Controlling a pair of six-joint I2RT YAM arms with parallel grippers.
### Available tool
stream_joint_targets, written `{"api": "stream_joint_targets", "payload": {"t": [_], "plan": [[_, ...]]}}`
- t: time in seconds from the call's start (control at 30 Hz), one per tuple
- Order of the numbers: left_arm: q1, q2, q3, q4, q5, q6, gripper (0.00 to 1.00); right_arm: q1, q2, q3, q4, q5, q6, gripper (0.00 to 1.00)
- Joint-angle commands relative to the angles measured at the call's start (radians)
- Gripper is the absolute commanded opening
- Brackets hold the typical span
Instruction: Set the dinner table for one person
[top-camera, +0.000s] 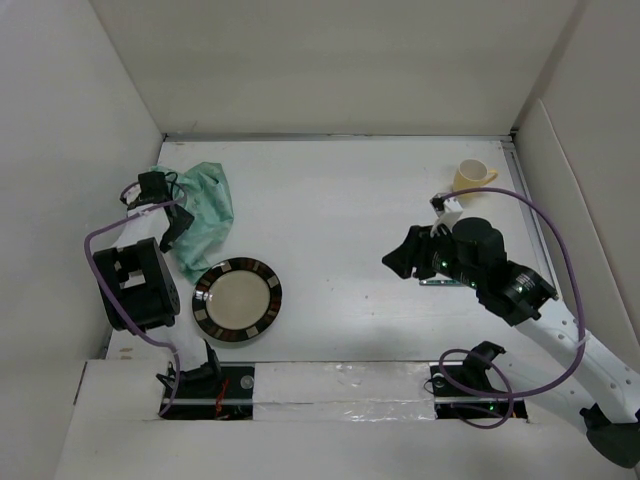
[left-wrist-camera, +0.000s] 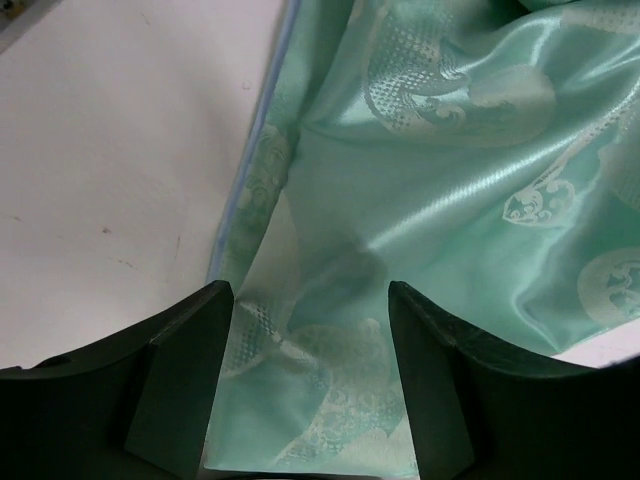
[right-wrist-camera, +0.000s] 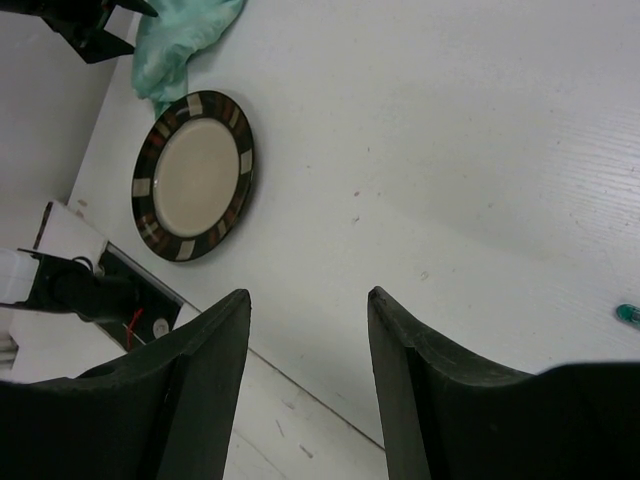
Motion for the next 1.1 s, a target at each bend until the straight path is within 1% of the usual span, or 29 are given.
{"api": "stream_joint_targets", "payload": {"t": [0.0, 0.07, 0.1, 0.17, 0.2, 0.23, 0.27, 0.3, 0.33, 0.37, 0.4, 0.43, 0.47, 0.53, 0.67, 0.7, 0.73, 0.77, 0.8, 0.83, 0.87, 0.9, 0.93, 0.97, 1.0, 1.03, 1.07], "plan": [[0.002, 0.029, 0.024, -0.016, -0.044, -0.016, 0.61, -0.004, -0.012, 0.037, -0.006, -0.022, -0.015, 0.56], [0.002, 0.051, 0.018, -0.013, -0.034, -0.017, 0.6, -0.004, -0.015, 0.034, -0.006, -0.021, -0.012, 0.56], [-0.007, 0.065, 0.013, -0.003, -0.016, -0.017, 0.56, -0.004, -0.02, 0.036, -0.006, -0.018, -0.012, 0.56], [-0.042, 0.064, 0.008, 0.026, 0.003, -0.016, 0.34, -0.004, -0.011, 0.04, -0.009, -0.01, -0.012, 0.56], [-0.056, 0.06, 0.013, 0.03, 0.014, -0.025, 0.1, -0.004, -0.004, 0.049, -0.009, -0.007, -0.012, 0.56], [-0.073, 0.059, 0.022, 0.038, 0.026, -0.032, 0.03, -0.004, 0.0, 0.054, -0.009, -0.005, -0.015, 0.56], [-0.109, 0.056, 0.048, 0.047, 0.041, -0.04, 0.0, -0.004, 0.012, 0.057, -0.004, -0.004, -0.017, 0.56], [-0.131, 0.05, 0.065, 0.053, 0.073, -0.048, 0.0, -0.004, 0.02, 0.06, 0.002, -0.004, -0.02, 0.56], [-0.184, 0.05, 0.109, 0.064, 0.098, -0.072, 0.0, -0.004, 0.035, 0.057, 0.016, -0.002, -0.022, 0.56], [-0.185, 0.05, 0.137, 0.064, 0.098, -0.072, 0.0, -0.004, 0.045, 0.057, 0.023, -0.002, -0.022, 0.56], [-0.25, 0.056, 0.168, 0.063, 0.115, -0.083, 0.0, -0.004, 0.057, 0.056, 0.033, 0.001, -0.025, 0.56], [-0.287, 0.063, 0.198, 0.063, 0.118, -0.106, 0.0, -0.004, 0.068, 0.057, 0.039, 0.015, -0.026, 0.56], [-0.353, 0.082, 0.291, 0.049, 0.127, -0.144, 0.0, -0.004, 0.091, 0.06, 0.062, 0.045, -0.028, 0.61], [-0.416, 0.096, 0.306, 0.075, 0.15, -0.166, 0.0, -0.013, 0.121, 0.077, 0.068, 0.062, -0.034, 0.62], [-0.536, 0.143, 0.369, 0.129, 0.175, -0.278, 0.0, -0.024, 0.2, 0.128, 0.079, 0.078, -0.046, 0.7], [-0.554, 0.152, 0.375, 0.142, 0.217, -0.311, 0.0, -0.024, 0.209, 0.137, 0.077, 0.079, -0.052, 0.72], [-0.589, 0.16, 0.386, 0.155, 0.222, -0.319, 0.0, -0.024, 0.23, 0.145, 0.077, 0.081, -0.051, 0.74], [-0.608, 0.186, 0.419, 0.155, 0.224, -0.319, 0.0, -0.033, 0.238, 0.154, 0.083, 0.081, -0.051, 0.78], [-0.626, 0.201, 0.444, 0.152, 0.225, -0.298, 0.02, -0.033, 0.246, 0.152, 0.092, 0.081, -0.049, 0.81], [-0.643, 0.22, 0.474, 0.109, 0.219, -0.281, 0.06, -0.033, 0.262, 0.152, 0.097, 0.108, -0.049, 0.83], [-0.671, 0.262, 0.542, 0.08, 0.213, -0.261, 0.11, -0.044, 0.272, 0.152, 0.102, 0.108, -0.043, 0.86], [-0.683, 0.286, 0.574, 0.054, 0.212, -0.209, 0.28, -0.044, 0.279, 0.152, 0.1, 0.108, -0.035, 0.87], [-0.694, 0.304, 0.6, 0.003, 0.212, -0.177, 0.36, -0.044, 0.287, 0.149, 0.109, 0.11, -0.037, 0.89], [-0.703, 0.339, 0.66, -0.032, 0.213, -0.148, 0.43, -0.044, 0.296, 0.143, 0.117, 0.11, -0.031, 0.89], [-0.715, 0.35, 0.689, -0.069, 0.19, -0.122, 0.51, -0.044, 0.301, 0.132, 0.125, 0.107, -0.017, 0.88], [-0.715, 0.35, 0.702, -0.106, 0.151, -0.087, 0.55, -0.044, 0.307, 0.126, 0.131, 0.101, -0.008, 0.87], [-0.715, 0.317, 0.682, -0.097, 0.143, -0.069, 0.58, -0.044, 0.319, 0.119, 0.149, 0.099, 0.001, 0.77]]}}
